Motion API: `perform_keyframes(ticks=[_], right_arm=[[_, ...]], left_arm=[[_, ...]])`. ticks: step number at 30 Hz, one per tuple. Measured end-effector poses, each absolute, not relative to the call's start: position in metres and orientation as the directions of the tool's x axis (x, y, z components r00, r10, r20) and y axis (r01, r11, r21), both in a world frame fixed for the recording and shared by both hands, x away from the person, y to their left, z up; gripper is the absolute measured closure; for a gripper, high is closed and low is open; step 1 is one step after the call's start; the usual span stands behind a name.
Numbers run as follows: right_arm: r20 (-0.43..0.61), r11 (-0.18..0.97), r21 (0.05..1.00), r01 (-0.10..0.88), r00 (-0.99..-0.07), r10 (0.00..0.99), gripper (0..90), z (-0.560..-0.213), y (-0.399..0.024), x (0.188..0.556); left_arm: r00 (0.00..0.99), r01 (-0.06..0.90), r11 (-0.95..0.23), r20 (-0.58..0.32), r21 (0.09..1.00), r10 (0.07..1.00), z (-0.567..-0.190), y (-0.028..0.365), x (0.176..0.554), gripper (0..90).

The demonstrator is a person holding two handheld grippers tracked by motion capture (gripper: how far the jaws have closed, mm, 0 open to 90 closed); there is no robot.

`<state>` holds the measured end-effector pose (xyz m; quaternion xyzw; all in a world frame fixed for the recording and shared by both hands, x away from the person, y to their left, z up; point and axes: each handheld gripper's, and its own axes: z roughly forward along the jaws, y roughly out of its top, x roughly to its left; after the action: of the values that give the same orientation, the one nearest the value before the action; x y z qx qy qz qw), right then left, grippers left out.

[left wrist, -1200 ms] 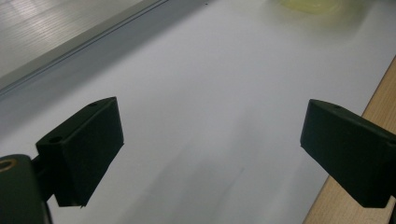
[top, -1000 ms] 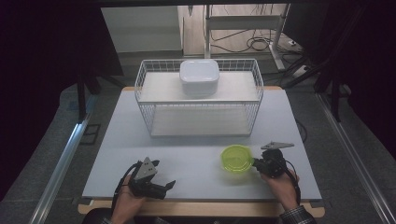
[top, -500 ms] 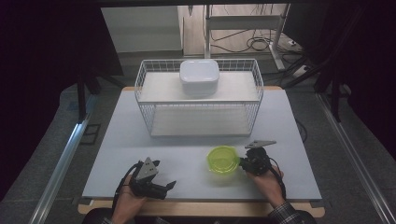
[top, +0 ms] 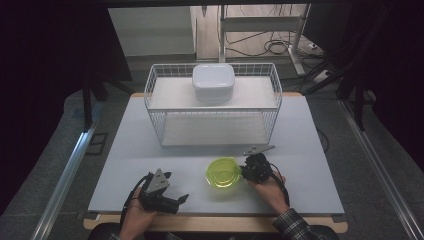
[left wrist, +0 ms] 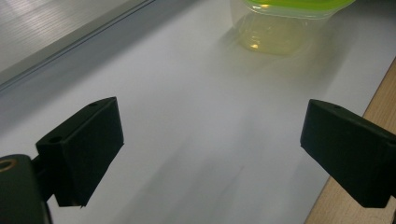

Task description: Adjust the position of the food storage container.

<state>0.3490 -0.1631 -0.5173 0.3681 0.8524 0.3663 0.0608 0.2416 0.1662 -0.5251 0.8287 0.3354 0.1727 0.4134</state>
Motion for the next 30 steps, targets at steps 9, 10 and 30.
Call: perform_keyframes(ticks=[9, 10, 30], right_arm=[[0.096, 0.458, 0.694, 0.555, -0.702, 0.706, 83.6, -0.508, -0.18, 0.348], [0.088, 0.458, 0.696, 0.553, -0.699, 0.709, 82.1, -0.506, -0.183, 0.347], [0.005, 0.428, 0.774, 0.467, -0.68, 0.733, 15.3, -0.486, -0.219, 0.323]], left_arm=[[0.723, 0.418, -0.431, -0.006, 0.8, 0.69, -0.525, 0.167, 0.242, 6.1], [0.724, 0.419, -0.431, -0.008, 0.799, 0.689, -0.525, 0.167, 0.242, 6.3], [0.728, 0.426, -0.427, -0.022, 0.797, 0.685, -0.526, 0.168, 0.242, 6.7]])
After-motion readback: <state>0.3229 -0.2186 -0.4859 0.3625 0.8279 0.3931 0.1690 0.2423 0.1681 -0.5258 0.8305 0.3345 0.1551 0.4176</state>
